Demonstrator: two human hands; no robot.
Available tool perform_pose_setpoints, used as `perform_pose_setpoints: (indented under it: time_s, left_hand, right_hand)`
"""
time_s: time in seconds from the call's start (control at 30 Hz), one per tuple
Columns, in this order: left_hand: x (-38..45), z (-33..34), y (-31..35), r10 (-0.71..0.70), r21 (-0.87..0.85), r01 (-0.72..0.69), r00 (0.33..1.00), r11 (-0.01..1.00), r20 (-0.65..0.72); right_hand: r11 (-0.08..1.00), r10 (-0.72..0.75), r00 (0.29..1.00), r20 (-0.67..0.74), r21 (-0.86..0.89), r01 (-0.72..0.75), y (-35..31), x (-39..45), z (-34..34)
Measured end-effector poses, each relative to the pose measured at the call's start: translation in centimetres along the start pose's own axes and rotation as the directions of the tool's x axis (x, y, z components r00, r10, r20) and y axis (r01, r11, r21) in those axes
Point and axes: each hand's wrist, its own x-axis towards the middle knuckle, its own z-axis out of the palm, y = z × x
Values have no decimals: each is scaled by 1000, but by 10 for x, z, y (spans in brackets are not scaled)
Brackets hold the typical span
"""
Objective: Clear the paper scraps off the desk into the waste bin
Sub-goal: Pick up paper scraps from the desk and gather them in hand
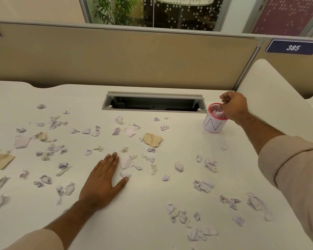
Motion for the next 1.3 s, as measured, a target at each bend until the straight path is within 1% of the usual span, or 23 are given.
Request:
perform_pose_setpoints:
  time_s: [0.2, 0.33, 0.47, 0.53, 0.67, 0.77, 0.83, 0.9, 0.93, 1.0, 1.1, 1.17, 1.23, 1.3]
  left_hand:
    - [1, 1, -1, 1, 1, -1, 1000, 1000, 4]
    - [1, 1, -1, 0, -2, 0, 1000, 1000, 2]
    - [0, 0, 0, -5, -4, 5, 1000, 1000, 2]
    - [0, 0, 0, -10, -7, 10, 1000, 1000, -2]
    - [0, -2, 0, -17, -10, 17, 1000, 1000, 7]
    - [1, -1, 0, -19, -21, 19, 1000, 1000, 19]
    - [1, -1, 0, -19, -20, 20, 1000, 1000, 21]
    - [0, -1, -1, -18, -27, 19, 1000, 999, 18]
    - [0, -1, -1, -17, -30, 18, 1000, 999, 15]
    - [1, -1, 0, -14, -33, 15, 1000, 999, 11]
    - [-2, -2, 4, -22, -35, 23, 1000, 999, 15]
    - [-5, -9, 10, -35, -57, 35, 999, 998, -4]
    - [-12, -15, 24, -34, -100, 25, 996, 995, -85]
    - [-23, -20, 49, -3, -167, -24, 987, 986, -160]
  right_hand:
    - [999, -30, 990, -136, 27, 34, 3, -9, -3]
    - [994, -73, 980, -186, 64, 86, 0, -29, -1]
    - [988, -104, 972, -212, 94, 126, 3, -68, 8]
    - [986, -127, 978, -165, 88, 143, 10, -95, 15]
    - [991, -123, 992, 7, 61, 122, 32, -159, 28]
    - [994, -106, 985, 133, -5, 108, 46, -212, 32]
    - [984, -147, 962, 230, -69, 167, 48, -246, 32]
    - [945, -252, 921, 296, -130, 301, 44, -273, 32]
    - [930, -287, 905, 314, -135, 342, 41, -284, 31]
    - [921, -314, 881, 353, -111, 373, 33, -300, 29]
    - [933, -326, 854, 406, -7, 360, 26, -316, 25]
    - [953, -290, 877, 384, 38, 299, 26, -322, 16]
    - [971, -235, 915, 328, 35, 237, 32, -326, 6]
    - [985, -164, 937, 310, -1, 173, 42, -331, -4]
